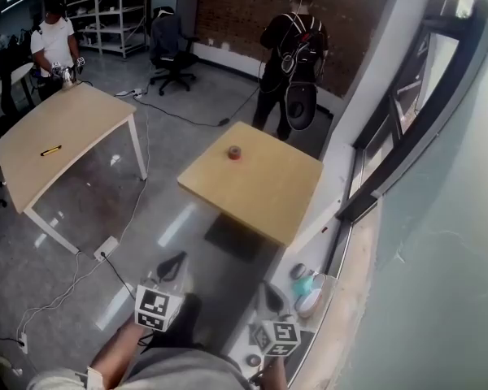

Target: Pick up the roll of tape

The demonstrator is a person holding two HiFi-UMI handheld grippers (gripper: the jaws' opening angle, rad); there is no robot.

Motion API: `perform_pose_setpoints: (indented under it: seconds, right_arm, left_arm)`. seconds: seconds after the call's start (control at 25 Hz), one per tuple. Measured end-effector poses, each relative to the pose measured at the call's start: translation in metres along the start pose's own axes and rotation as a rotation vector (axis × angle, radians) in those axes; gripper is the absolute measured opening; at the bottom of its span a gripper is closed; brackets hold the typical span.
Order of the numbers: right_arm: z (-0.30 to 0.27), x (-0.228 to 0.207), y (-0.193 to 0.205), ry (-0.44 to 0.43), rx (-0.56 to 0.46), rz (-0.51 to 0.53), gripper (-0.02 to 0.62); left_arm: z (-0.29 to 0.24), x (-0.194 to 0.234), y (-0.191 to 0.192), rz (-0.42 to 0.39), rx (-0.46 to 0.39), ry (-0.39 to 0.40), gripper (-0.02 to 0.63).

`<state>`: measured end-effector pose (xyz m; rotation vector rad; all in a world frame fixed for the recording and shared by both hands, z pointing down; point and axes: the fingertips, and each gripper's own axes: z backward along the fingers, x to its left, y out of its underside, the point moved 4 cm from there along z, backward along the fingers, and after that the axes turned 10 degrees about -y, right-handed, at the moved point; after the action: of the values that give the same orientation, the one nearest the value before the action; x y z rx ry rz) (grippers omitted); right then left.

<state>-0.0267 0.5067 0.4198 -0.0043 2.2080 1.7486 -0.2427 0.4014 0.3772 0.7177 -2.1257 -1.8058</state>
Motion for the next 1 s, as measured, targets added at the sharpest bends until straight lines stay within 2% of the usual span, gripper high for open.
perform_pose_setpoints:
  seconds: [0.6, 1.0]
  right_arm:
    - [-0.051, -0.031, -0.003, 0.011, 0.06, -0.002, 0.014]
    - [-0.112, -0.09, -0.021, 0.041, 0.105, -0.013, 0.014]
  left_arm:
    - [-0.065, 0.015, 0.006, 0.006, 0.032, 0.014, 0.0]
    - [-0.159, 0.025, -0.005, -0.003, 0.029, 0.023, 0.0]
